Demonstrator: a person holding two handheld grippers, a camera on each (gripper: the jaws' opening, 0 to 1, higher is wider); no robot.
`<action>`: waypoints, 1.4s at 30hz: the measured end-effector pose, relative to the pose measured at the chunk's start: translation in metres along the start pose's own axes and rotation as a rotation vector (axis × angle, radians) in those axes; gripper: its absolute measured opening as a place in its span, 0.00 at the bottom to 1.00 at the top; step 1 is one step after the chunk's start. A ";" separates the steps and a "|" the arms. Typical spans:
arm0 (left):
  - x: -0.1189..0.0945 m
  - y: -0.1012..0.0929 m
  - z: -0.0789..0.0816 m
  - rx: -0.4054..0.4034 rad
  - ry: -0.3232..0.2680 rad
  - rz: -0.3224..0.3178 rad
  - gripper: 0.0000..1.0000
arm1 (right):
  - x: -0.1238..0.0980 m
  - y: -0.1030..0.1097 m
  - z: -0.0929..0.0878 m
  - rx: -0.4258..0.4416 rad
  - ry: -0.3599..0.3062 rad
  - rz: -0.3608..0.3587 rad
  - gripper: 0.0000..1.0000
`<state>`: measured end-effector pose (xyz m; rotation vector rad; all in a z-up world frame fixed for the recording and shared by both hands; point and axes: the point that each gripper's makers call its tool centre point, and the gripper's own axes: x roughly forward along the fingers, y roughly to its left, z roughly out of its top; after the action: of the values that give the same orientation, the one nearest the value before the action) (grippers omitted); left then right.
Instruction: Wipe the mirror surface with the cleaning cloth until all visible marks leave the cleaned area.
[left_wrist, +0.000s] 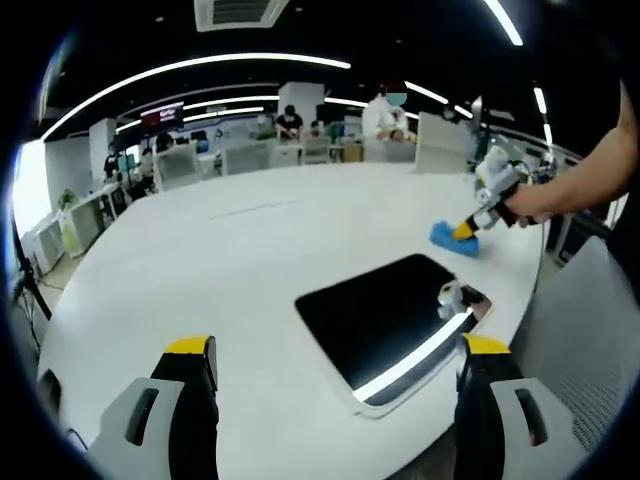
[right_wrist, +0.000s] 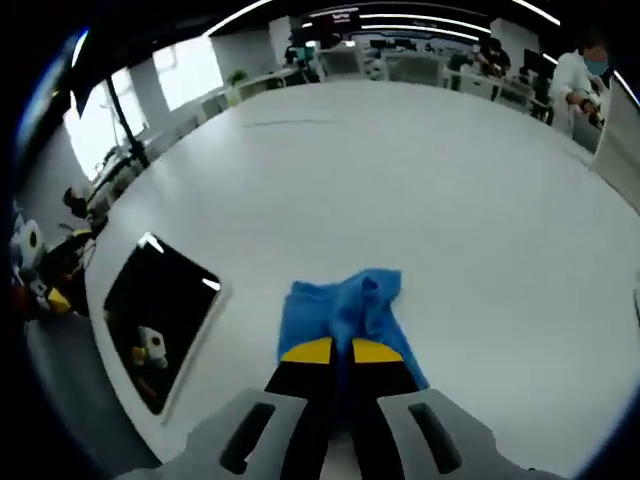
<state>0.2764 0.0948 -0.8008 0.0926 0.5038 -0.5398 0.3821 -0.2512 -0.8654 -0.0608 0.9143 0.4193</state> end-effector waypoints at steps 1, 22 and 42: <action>0.000 0.000 0.000 -0.001 -0.002 0.000 1.00 | -0.005 0.004 0.007 0.034 -0.023 0.014 0.00; 0.003 -0.005 -0.009 0.035 0.045 -0.025 1.00 | 0.031 0.114 0.014 0.059 0.078 0.157 0.00; 0.003 -0.007 -0.010 0.046 0.047 -0.037 1.00 | 0.051 0.158 0.031 -0.024 0.116 0.192 0.00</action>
<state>0.2705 0.0893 -0.8101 0.1408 0.5401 -0.5867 0.3735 -0.0828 -0.8664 -0.0191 1.0337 0.6100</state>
